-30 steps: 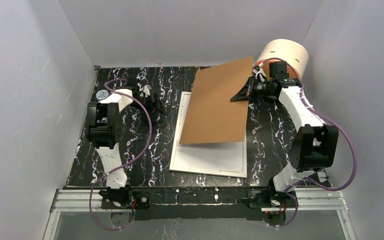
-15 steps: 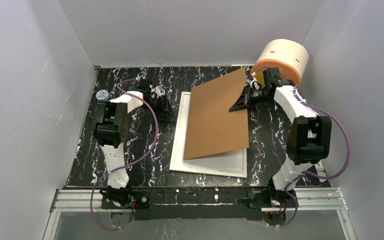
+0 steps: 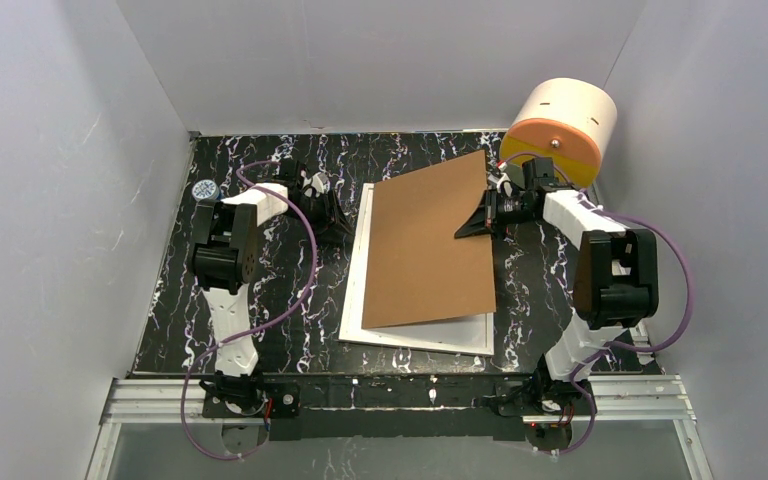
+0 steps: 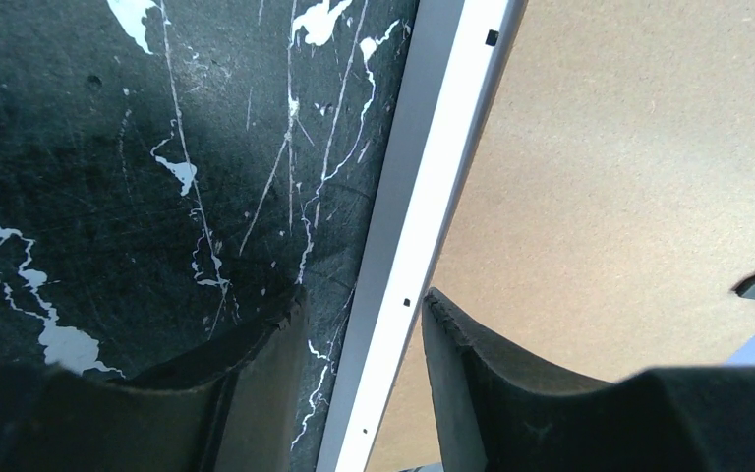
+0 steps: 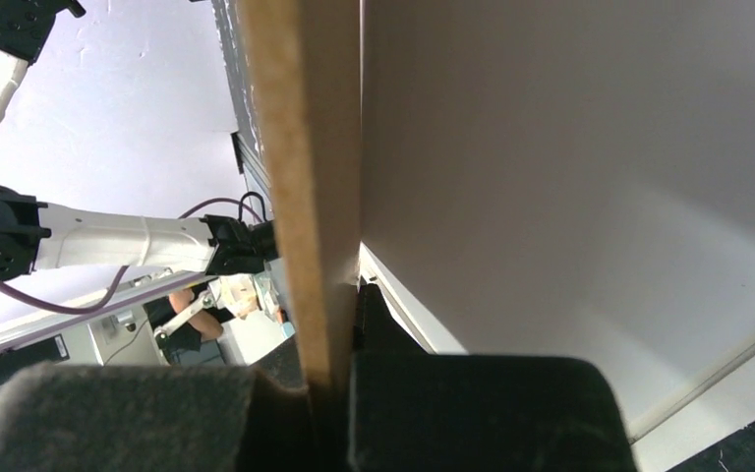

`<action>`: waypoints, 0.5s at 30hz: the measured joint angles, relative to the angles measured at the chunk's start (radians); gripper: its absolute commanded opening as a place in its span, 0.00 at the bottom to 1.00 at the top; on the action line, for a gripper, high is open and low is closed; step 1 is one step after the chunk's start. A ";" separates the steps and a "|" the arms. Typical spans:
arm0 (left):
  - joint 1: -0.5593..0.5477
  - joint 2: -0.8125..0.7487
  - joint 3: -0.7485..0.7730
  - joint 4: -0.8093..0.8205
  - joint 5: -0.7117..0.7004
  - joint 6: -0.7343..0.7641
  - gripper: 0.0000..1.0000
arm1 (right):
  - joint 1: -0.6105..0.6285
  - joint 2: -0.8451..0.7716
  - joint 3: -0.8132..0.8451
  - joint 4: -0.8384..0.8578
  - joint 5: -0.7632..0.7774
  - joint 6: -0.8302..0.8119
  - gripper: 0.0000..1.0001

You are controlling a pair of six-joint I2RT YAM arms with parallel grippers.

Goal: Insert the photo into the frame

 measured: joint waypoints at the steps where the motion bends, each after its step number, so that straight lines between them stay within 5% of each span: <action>1: 0.000 0.000 0.000 0.000 0.003 -0.001 0.45 | 0.000 0.000 -0.011 0.014 -0.004 0.001 0.01; 15: -0.001 0.018 0.014 0.000 0.027 -0.005 0.45 | 0.000 0.010 -0.098 0.150 -0.063 0.036 0.01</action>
